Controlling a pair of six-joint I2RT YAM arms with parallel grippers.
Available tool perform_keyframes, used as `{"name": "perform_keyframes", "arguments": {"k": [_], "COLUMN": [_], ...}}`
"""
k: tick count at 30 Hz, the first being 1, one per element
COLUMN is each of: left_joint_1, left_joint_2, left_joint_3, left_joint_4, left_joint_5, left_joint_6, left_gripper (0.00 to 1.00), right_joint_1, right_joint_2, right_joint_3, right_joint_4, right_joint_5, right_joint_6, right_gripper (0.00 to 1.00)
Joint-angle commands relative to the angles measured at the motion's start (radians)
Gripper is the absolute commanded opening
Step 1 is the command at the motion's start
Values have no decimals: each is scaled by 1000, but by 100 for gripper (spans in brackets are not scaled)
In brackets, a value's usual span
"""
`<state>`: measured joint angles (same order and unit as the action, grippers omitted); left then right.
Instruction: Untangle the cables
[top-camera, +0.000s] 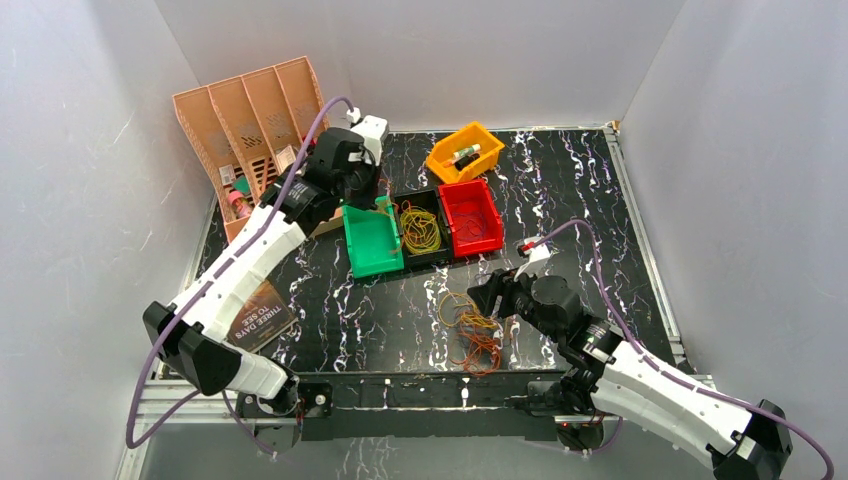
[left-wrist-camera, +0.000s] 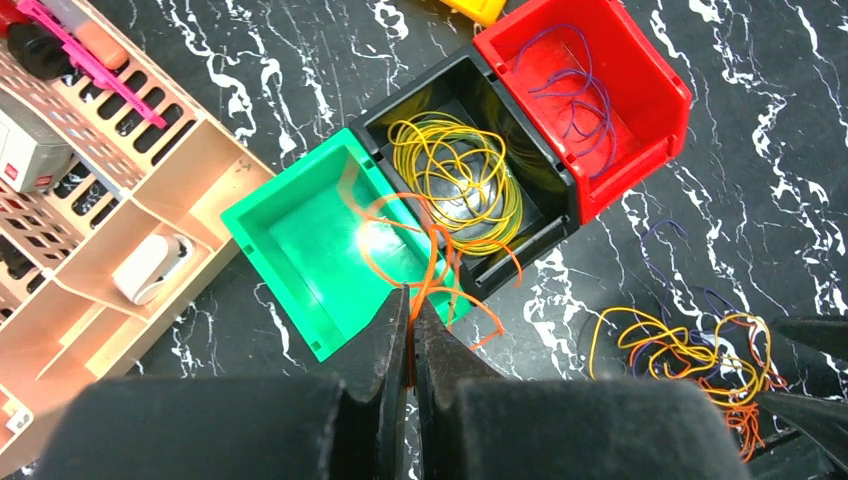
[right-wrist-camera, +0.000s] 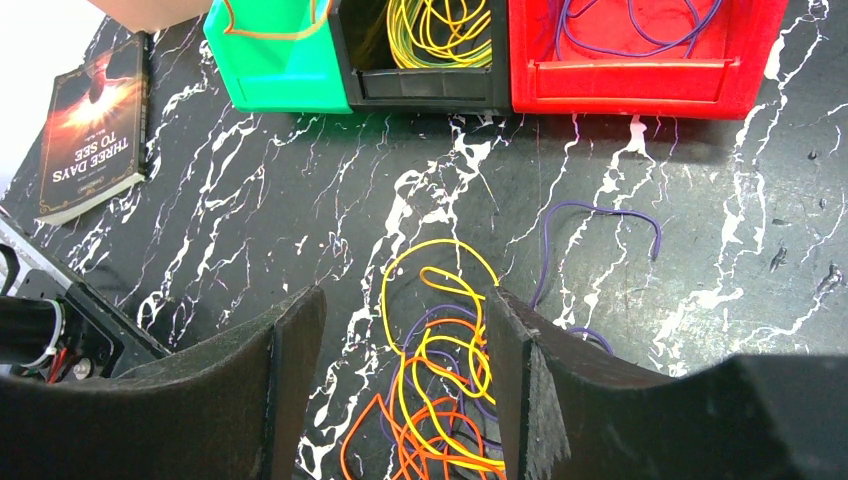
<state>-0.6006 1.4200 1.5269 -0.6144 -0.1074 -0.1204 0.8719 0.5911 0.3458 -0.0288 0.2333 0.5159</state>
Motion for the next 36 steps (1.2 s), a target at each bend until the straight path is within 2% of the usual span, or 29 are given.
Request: {"name": "perform_keyframes", "arguments": {"k": [1,15,27,36], "left_joint_1": [25,93,134,137], "left_joint_2": [-71,-5,25,28], "left_joint_3": [23,111,60,-42], "left_joint_4": [-24,-23,13,29], "left_joint_5": [26,-8,-23,-36], "left_joint_6": [15,63,97,126], "left_gripper": [0,0,0,0], "right_joint_1": [5,5,5,5], "right_joint_2": [-4,-24,-31,-21], "right_joint_3": [35,29,23,15], "right_joint_4": [32,17,10,21], "right_joint_5": [12,17,21,14], "right_joint_6": [-12,-4,2,7], "right_gripper": [68,68,68,68]}}
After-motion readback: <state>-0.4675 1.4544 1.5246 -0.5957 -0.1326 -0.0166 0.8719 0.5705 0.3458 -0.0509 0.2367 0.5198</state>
